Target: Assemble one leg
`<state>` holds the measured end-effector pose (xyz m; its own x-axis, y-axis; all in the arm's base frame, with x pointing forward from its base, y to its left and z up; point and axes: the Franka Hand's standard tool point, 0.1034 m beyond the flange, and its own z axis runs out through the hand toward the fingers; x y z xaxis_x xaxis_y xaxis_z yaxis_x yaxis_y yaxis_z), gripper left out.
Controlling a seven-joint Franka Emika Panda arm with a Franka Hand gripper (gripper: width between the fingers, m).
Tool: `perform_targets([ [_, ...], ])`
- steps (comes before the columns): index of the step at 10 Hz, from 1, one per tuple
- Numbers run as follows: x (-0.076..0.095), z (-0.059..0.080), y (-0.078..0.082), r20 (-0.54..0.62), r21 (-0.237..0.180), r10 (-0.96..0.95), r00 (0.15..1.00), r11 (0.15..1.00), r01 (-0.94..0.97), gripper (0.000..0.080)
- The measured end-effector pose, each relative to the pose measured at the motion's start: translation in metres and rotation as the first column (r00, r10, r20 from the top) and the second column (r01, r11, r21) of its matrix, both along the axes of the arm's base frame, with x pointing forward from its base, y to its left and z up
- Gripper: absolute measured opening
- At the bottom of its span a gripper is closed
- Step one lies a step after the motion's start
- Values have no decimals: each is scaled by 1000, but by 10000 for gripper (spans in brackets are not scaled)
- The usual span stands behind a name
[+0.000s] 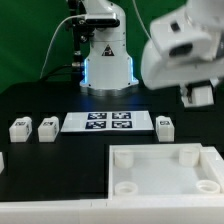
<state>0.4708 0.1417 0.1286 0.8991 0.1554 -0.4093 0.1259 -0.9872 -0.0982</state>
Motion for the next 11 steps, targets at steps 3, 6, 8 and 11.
perform_targets([
  [3,4,2,-4,301,21,-6,954,1000,-1,291],
  [6,40,16,-23,604,46,22,797,997,-63,291],
  [8,88,47,-37,755,34,34,655,995,-90,291],
  [11,103,55,-38,909,51,-9,416,995,-90,291],
])
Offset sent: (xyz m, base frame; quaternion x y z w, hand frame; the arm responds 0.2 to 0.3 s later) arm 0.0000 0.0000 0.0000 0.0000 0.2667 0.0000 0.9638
